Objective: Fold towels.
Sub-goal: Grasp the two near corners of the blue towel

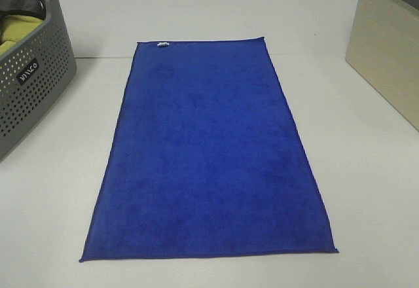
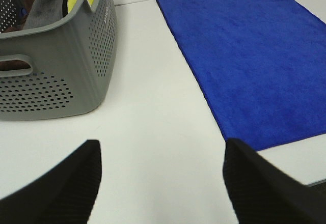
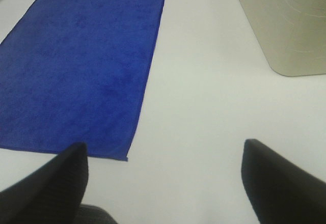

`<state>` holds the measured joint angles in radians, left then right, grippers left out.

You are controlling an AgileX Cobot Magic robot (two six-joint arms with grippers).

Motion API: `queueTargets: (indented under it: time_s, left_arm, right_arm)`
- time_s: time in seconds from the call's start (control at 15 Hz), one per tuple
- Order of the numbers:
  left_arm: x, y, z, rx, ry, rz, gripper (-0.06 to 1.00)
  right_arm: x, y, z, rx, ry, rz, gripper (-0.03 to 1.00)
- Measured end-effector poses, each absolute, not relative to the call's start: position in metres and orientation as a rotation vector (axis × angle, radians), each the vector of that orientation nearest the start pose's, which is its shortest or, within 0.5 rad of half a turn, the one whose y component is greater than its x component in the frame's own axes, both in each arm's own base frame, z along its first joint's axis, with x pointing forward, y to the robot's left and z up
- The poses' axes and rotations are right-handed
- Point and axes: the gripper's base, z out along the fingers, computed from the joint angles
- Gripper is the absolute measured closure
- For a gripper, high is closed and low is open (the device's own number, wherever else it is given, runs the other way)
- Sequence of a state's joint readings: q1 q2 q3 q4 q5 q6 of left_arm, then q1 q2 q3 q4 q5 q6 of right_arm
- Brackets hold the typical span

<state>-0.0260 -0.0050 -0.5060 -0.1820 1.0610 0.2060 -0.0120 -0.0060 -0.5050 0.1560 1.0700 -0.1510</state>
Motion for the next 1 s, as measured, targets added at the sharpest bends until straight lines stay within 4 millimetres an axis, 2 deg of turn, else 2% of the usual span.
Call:
queueTargets:
  time_s: [1.0]
  left_arm:
    - [-0.0075, -0.0142, 0.2800, 0.244, 2.007, -0.103, 0.29]
  right_arm:
    - [-0.0072, 0.0125, 0.2787, -0.150, 2.028, 0.084, 0.19]
